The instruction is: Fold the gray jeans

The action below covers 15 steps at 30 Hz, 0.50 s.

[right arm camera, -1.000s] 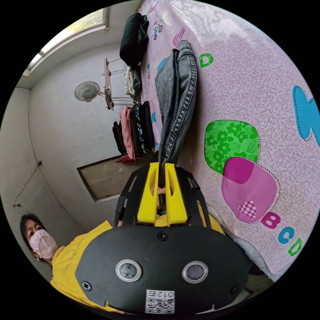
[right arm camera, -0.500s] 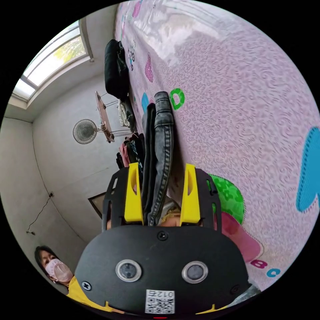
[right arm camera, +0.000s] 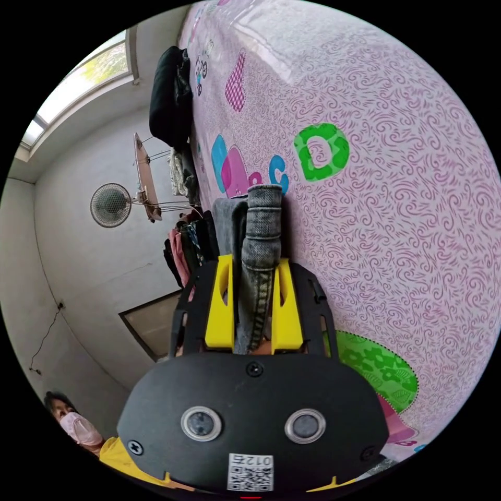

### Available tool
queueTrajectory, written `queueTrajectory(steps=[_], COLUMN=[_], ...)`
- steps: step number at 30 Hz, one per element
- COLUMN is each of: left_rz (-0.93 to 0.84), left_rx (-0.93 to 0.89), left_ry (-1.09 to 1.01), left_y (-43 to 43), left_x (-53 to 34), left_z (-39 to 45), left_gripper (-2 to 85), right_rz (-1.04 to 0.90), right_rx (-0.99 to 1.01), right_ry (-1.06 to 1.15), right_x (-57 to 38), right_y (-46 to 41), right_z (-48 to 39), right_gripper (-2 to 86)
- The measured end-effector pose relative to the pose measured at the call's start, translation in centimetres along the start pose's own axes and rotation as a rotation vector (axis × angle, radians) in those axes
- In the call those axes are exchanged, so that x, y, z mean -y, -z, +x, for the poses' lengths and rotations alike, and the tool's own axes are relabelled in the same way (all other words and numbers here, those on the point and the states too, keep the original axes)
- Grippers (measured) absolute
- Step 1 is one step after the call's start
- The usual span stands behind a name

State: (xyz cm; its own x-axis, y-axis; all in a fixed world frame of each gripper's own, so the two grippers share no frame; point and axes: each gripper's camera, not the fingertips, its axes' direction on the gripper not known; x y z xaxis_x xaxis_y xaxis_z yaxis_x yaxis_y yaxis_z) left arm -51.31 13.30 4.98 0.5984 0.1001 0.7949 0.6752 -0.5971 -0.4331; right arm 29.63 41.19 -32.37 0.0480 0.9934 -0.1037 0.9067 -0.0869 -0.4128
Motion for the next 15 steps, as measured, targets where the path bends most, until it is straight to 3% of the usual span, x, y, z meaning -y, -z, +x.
queueTrajectory(steps=[10, 15], left_rz=[-0.040, -0.008], left_rx=[0.276, 0.311], left_ry=[-0.185, -0.300], left_y=[1.5, 4.0], left_x=[-10.0, -15.9], left_z=[7.7, 13.4], left_gripper=[7.8, 7.8], right_rz=[0.026, 0.018], right_rx=[-0.028, 0.037], right_ry=[0.287, 0.427], right_x=[-4.0, -5.7], right_y=[-4.6, -7.4], right_z=[-3.3, -6.9], right_gripper=[6.6, 6.3])
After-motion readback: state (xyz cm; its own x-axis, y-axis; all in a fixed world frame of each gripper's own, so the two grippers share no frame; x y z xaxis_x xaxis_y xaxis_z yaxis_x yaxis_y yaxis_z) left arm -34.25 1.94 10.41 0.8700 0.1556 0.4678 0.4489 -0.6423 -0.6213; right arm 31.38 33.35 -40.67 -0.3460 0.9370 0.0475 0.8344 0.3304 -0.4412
